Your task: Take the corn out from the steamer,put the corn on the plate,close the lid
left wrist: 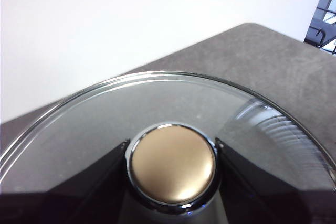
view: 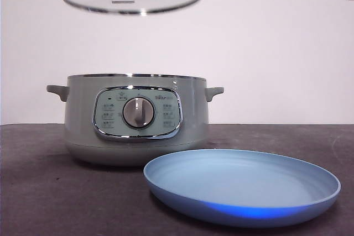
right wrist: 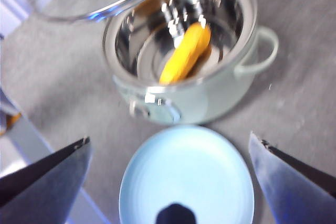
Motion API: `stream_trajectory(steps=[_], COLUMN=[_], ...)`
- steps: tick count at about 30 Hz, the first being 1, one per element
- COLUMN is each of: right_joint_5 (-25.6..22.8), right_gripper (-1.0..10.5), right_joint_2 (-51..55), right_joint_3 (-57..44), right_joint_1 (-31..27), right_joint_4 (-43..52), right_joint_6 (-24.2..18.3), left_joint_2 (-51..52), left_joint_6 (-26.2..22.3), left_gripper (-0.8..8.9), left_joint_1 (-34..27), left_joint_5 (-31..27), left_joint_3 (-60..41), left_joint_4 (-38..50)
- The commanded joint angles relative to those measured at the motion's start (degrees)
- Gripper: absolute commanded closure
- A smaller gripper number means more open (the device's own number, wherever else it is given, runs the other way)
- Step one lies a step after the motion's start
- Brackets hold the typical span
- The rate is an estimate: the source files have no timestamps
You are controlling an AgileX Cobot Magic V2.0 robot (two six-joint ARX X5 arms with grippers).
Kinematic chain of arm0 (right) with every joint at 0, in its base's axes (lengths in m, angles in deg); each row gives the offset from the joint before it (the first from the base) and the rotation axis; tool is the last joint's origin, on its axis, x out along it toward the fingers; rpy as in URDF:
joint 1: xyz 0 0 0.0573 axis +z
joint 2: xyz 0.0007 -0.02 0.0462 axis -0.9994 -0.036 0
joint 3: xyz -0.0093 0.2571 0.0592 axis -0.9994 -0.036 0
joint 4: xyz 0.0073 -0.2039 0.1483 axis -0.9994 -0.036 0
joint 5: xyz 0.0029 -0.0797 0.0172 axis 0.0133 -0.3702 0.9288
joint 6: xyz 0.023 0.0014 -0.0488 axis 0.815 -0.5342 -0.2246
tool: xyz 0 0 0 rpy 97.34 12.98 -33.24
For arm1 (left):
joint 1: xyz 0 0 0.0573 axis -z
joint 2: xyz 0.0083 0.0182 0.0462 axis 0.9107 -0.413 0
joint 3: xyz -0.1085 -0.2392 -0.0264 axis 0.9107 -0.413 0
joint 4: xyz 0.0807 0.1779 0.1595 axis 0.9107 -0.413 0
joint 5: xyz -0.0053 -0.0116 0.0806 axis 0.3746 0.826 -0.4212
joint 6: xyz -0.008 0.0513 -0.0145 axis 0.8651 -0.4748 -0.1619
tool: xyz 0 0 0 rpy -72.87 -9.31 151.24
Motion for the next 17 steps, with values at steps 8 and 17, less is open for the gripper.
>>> stream_trajectory(steps=[8,17], right_joint_5=[-0.04,-3.02], right_gripper=[4.5,4.5], right_joint_2=[-5.31,-17.88], right_joint_3=[0.07,0.72], right_joint_1=[1.40,8.76], right_joint_4=[11.67,25.75], right_joint_6=[6.93,10.36], left_joint_2=[12.70,22.36], left_joint_6=[-2.03,-3.52], left_gripper=[8.20,8.20], left_joint_1=[-7.96,-10.40], left_joint_5=[7.76,7.89], left_joint_3=[0.96,0.96], left_joint_4=[-10.03,-17.07])
